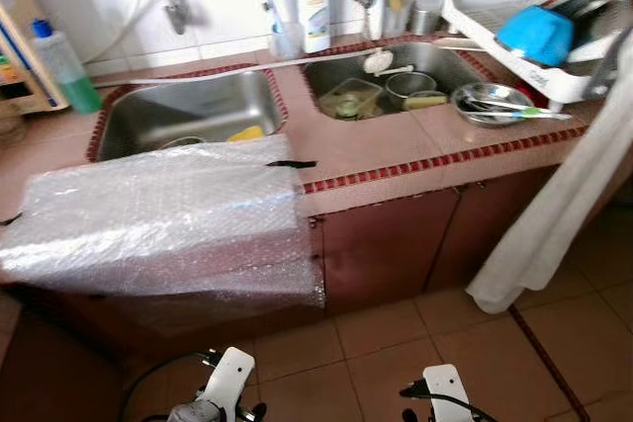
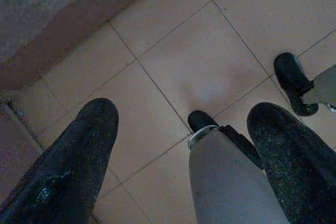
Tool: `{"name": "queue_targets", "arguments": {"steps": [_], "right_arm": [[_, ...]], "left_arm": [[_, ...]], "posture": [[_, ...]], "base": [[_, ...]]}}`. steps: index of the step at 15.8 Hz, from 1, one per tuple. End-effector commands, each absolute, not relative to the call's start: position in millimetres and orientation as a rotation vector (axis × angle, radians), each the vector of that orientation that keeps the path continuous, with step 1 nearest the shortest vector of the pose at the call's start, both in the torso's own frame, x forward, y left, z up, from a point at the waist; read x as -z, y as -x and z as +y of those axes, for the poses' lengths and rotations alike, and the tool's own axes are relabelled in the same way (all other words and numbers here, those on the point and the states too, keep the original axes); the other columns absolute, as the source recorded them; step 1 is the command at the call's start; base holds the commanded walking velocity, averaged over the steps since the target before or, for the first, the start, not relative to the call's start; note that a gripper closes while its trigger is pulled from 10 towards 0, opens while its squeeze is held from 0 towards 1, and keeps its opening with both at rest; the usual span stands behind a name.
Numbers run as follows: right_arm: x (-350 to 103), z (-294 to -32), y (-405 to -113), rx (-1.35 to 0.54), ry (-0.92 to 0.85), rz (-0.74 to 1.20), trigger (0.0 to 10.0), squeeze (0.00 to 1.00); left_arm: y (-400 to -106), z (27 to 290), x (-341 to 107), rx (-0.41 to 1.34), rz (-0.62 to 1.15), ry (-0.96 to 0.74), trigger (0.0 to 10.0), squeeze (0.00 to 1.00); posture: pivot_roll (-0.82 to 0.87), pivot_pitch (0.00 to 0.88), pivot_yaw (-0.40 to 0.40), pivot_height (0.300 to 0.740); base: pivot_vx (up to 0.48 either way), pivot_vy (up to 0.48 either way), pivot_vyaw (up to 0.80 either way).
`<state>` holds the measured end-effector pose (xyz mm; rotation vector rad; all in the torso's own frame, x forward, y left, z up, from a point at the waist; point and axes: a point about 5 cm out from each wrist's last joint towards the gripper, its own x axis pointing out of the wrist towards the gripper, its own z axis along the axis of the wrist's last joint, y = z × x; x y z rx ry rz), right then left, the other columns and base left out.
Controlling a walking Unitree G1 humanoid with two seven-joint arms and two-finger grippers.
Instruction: Kitchen organization
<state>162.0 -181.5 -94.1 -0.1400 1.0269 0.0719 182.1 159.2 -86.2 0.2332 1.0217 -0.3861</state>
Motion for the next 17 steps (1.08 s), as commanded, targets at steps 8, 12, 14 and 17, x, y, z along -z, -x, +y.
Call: {"name": "queue_targets", "arguments": {"steps": [8, 12, 14, 17], "right_arm": [[96.4, -181.8, -155.9, -0.094, 0.159, 1.038, 10.0, 0.00], [96.9, -181.3, -154.9, -0.103, 0.172, 1.041, 10.0, 0.00], [96.6, -181.9, -155.3, -0.103, 0.176, 1.040, 10.0, 0.00], [96.5, -181.6, -155.8, -0.107, 0.179, 1.038, 10.0, 0.00]], "left_arm": [[-180.6, 161.0, 86.8, 0.398, 1.027, -0.252, 10.0, 0.00], [-181.0, 161.2, 86.5, 0.406, 1.026, -0.259, 10.0, 0.00], [-181.6, 161.1, 86.2, 0.411, 1.026, -0.265, 10.0, 0.00], [-182.6, 161.1, 85.8, 0.412, 1.024, -0.271, 10.0, 0.00]], "posture": [[-0.09, 0.000, 0.110, 0.740], [-0.09, 0.000, 0.110, 0.740], [-0.09, 0.000, 0.106, 0.740], [-0.09, 0.000, 0.106, 0.740]], "base": [[0.000, -0.404, -0.36], [0.000, -0.480, 0.00], [0.000, -0.480, 0.00], [0.000, -0.405, 0.00]]}}
